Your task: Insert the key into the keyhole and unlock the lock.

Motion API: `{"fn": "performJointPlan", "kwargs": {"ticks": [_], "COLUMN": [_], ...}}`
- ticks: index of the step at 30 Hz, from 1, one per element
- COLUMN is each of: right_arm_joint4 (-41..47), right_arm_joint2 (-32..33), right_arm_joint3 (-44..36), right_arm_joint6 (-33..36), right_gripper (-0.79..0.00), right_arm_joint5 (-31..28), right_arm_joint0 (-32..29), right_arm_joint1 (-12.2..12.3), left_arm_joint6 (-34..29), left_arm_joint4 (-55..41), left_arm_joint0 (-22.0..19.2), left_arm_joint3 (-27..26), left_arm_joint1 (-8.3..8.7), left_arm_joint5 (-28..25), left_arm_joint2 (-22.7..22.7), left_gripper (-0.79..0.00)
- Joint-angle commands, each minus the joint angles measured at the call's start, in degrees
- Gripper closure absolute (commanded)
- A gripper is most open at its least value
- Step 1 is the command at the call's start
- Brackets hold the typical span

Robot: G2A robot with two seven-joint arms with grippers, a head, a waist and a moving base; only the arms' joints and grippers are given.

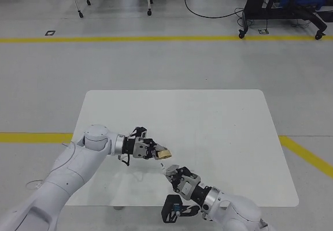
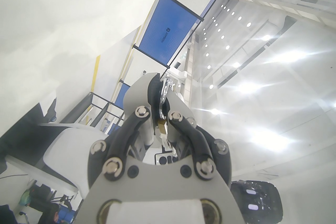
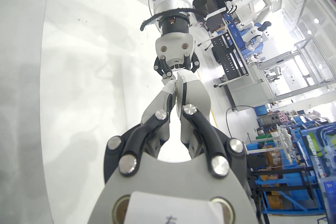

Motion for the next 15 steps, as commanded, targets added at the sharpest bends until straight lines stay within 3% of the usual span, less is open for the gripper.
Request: {"fn": "performJointPlan", "kwargs": {"ticks": [1,8,15], "right_arm_joint4": [-0.06,-2.25,-5.76], "right_arm_joint2": [0.84,4.17,1.76], "right_arm_joint3": [0.08,-1.15,-1.49], "right_arm_joint6": [-0.8,-1.12,2.47], "right_gripper": [0.0,0.0,0.0], "right_arm_joint5": [-0.33,-0.75,0.03], "right_arm_joint0": [-0.22,-3.02,-2.75], "right_arm_joint1": [0.17,0.91,0.67], "left_arm_joint6": [-1.79,-1.77,0.2], "left_arm_joint4": [-0.11,1.58,1.98], "left_arm_joint0": [0.04,0.1,0.74], "left_arm_joint3": [0.48,0.85,-0.46], "left_arm_joint1": [0.07,-0.26,-0.62], "left_arm_joint5": [0.24,-0.43,0.4], "left_arm_joint2": [-0.31,-0.25,-0.57], "left_gripper": [0.0,0.0,0.0]}}
